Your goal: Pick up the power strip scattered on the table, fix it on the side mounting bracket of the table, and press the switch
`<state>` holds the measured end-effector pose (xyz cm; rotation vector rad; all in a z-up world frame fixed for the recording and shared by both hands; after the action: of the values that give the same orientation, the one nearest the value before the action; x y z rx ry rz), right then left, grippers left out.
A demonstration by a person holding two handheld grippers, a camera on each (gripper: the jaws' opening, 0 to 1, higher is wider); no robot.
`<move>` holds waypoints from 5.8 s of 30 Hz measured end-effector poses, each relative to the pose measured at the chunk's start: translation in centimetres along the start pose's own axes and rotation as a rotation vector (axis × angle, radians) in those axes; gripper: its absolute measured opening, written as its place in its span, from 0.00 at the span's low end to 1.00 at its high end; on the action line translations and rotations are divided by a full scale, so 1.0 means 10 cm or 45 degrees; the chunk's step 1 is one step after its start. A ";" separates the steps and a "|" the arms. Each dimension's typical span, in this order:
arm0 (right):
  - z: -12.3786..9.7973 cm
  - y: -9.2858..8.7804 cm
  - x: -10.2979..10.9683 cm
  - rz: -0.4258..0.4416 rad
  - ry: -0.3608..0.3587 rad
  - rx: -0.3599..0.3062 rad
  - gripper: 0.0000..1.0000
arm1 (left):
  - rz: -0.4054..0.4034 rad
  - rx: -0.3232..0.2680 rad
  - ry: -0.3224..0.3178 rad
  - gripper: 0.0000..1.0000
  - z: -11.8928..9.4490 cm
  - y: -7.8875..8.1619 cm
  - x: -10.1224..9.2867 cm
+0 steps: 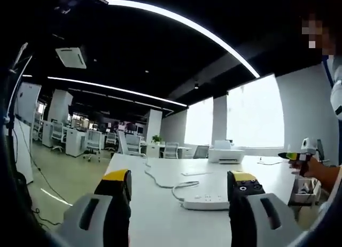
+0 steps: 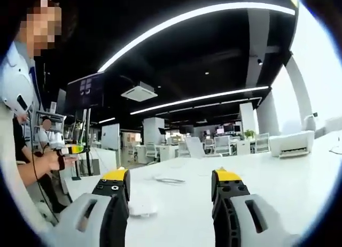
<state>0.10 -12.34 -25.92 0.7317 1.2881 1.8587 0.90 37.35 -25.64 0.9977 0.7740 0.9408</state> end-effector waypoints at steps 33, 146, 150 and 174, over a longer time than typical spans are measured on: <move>0.10 -0.32 0.11 -0.029 0.153 0.264 0.66 | 0.009 0.235 -0.154 0.82 -0.05 -0.27 -0.10; 0.65 -1.20 0.61 0.057 0.337 0.517 0.73 | -0.031 0.405 -0.227 0.86 -0.25 -0.52 -0.02; 0.69 -1.22 0.62 0.063 0.346 0.513 0.73 | -0.038 0.412 -0.232 0.86 -0.25 -0.55 -0.04; 0.88 -1.35 0.73 0.055 0.406 0.535 0.73 | -0.034 0.419 -0.235 0.86 -0.26 -0.53 -0.05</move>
<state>6.39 1.15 -35.50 0.6958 1.9187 1.8079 -0.03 36.48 -31.44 1.3380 0.7984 0.6984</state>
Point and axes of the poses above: the point that each gripper's makers call its tool centre point, and the gripper's own axes: z roughly forward along the fingers, x roughly to its left, y roughly out of its top, the point moved 6 cm from there along -z, roughly backward along the fingers, and after that the axes turned 10 degrees about -x, right-handed, at the moved point
